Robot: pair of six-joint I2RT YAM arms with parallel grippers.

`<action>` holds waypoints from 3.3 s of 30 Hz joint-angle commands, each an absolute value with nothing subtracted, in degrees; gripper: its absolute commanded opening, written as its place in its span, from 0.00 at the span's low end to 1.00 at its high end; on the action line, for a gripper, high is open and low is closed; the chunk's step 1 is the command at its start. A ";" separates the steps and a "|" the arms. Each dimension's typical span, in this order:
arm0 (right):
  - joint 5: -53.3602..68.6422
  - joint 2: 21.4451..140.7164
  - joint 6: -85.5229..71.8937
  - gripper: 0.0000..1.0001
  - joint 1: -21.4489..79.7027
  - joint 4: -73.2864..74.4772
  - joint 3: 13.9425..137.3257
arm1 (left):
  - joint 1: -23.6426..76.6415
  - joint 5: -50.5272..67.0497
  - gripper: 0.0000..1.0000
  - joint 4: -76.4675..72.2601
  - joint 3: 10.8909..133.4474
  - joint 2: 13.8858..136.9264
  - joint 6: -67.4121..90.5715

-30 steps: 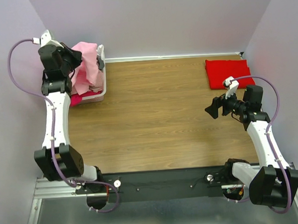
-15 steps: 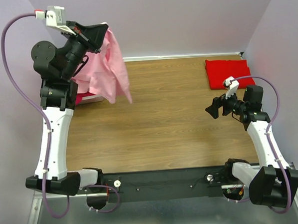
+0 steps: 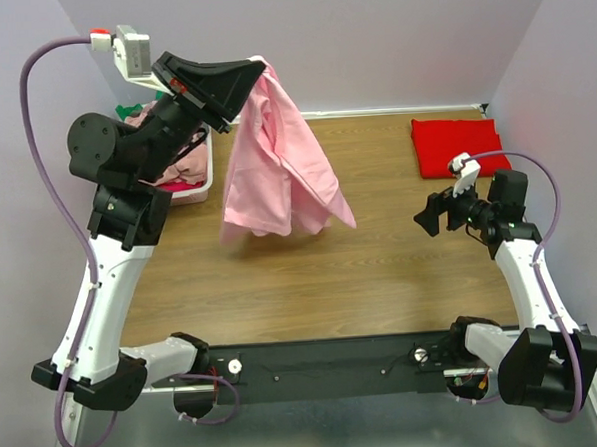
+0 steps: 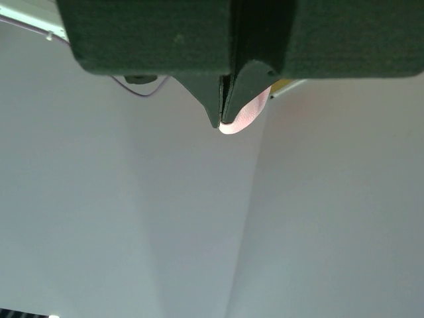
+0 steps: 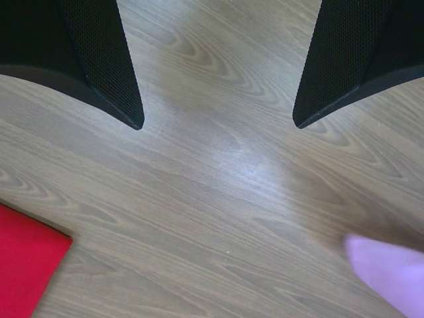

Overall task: Fold and stack the t-shirts
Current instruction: Move the tshirt to the center of the board, then flatten the tshirt out

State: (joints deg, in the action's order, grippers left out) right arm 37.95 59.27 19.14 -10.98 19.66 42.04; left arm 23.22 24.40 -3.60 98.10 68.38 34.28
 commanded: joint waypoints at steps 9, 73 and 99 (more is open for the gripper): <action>35.86 60.29 19.95 1.00 -11.95 20.39 42.54 | 30.50 23.56 0.00 -8.26 93.01 68.38 32.87; 43.16 58.97 65.39 0.91 -10.55 48.00 35.07 | 30.41 2.47 0.73 2.72 17.66 58.26 61.00; 33.66 67.85 56.69 0.66 2.81 35.69 34.28 | 32.34 4.21 0.15 -4.30 18.72 69.52 59.68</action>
